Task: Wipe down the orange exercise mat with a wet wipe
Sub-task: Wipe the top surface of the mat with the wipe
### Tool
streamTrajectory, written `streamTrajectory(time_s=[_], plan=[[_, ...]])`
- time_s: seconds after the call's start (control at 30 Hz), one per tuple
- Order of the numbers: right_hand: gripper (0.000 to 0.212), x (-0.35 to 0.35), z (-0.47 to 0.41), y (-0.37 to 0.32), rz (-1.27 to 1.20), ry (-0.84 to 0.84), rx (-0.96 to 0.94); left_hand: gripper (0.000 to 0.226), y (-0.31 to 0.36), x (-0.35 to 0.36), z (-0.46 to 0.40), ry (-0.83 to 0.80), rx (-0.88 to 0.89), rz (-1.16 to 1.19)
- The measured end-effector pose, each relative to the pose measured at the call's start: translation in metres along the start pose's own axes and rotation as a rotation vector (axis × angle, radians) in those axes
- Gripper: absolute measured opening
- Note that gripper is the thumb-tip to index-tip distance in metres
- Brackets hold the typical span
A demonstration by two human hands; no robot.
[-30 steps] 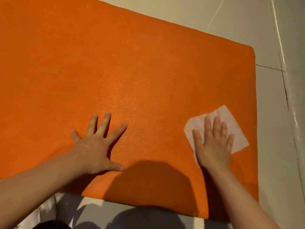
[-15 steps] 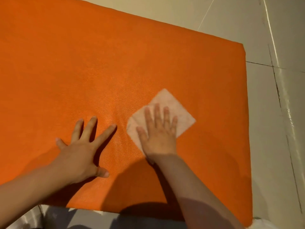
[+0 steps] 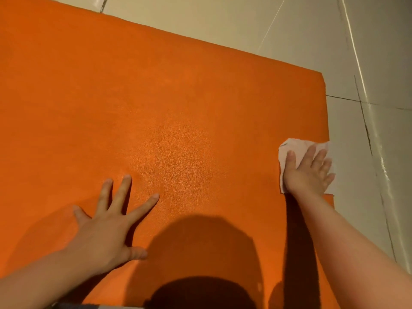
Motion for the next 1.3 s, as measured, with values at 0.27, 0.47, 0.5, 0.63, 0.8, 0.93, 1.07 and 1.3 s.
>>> streamTrajectory(time_s=[0.27,0.47,0.5,0.63,0.8,0.93,1.07,1.3], plan=[[0.068,0.049,0.115,-0.064,0.011,-0.093,-0.3,0.113,-0.003,-0.001,-0.001,-0.021,0.043,0.035],[0.049,0.037,0.18,-0.063,-0.112,-0.297,-0.477,0.095,-0.021,-0.045,0.014,-0.105,0.133,0.065],[0.048,0.032,0.196,-0.064,-0.152,-0.382,-0.481,0.088,-0.025,-0.06,0.021,-0.094,0.153,0.133],[0.044,0.007,0.251,-0.069,-0.37,-0.709,-0.383,0.065,-0.036,-0.128,0.076,0.059,0.242,0.316],[0.033,-0.049,0.298,-0.089,-1.154,-0.761,0.146,0.051,-0.062,-0.203,0.185,0.192,0.328,0.606],[0.042,-0.096,0.317,-0.13,-1.573,-0.77,0.22,0.051,-0.071,-0.23,0.258,0.547,0.396,0.74],[0.051,-0.138,0.332,-0.165,-1.718,-0.781,0.056,0.051,-0.042,-0.196,0.274,0.68,0.416,0.753],[0.055,-0.175,0.364,-0.188,-1.707,-0.8,-0.209,0.049,-0.049,-0.165,0.252,0.541,0.361,0.939]])
Point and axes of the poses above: each hand's wrist, its own z-axis away from the middle knuckle, its own x-axis out of the palm, y = z × x, the point moved 2 cm from there along -z, towards the middle knuckle, and after that the axes turned 2 degrees about -y, right-handed, at the moved point
